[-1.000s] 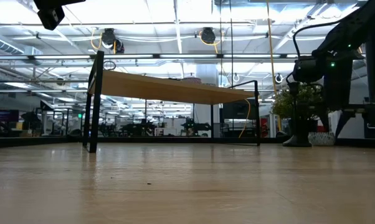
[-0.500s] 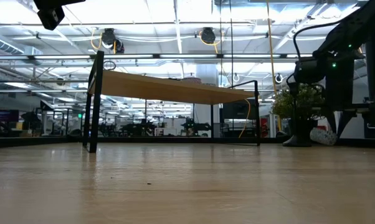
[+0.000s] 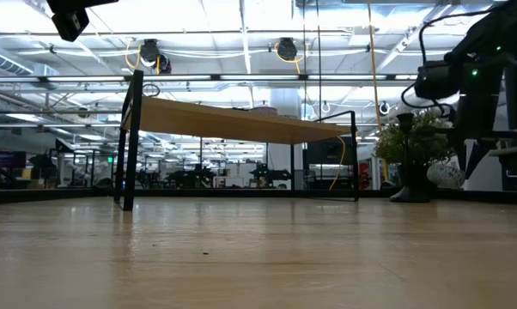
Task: Pick & Place candle stick holders
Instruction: Put the blue scented candle on the shelf
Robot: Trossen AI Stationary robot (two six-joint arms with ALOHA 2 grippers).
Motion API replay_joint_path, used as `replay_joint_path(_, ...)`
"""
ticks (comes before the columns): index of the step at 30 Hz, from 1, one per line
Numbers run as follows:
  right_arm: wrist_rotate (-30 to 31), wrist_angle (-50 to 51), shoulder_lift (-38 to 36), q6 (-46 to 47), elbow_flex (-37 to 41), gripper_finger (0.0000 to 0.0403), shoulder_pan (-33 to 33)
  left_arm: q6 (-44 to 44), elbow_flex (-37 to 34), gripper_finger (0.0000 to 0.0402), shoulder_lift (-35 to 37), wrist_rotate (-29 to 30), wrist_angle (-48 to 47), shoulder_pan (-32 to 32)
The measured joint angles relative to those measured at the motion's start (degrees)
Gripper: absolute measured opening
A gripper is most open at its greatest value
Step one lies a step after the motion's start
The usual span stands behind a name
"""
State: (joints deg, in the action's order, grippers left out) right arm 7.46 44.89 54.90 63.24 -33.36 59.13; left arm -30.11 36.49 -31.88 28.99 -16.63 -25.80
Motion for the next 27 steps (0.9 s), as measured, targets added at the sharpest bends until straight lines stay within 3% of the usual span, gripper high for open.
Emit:
replay_joint_path(12, -1.74, 5.53, -9.98, 0.54, 0.00, 0.0000, 0.00, 0.00, 0.00, 0.0122, 0.01, 0.02, 0.25, 0.02)
replay_joint_path(27, -3.26, -1.91, -21.45, 3.65, -0.02, 0.0000, -2.29, -0.70, 0.00, 0.0122, 0.00, 0.07, 0.25, 0.02)
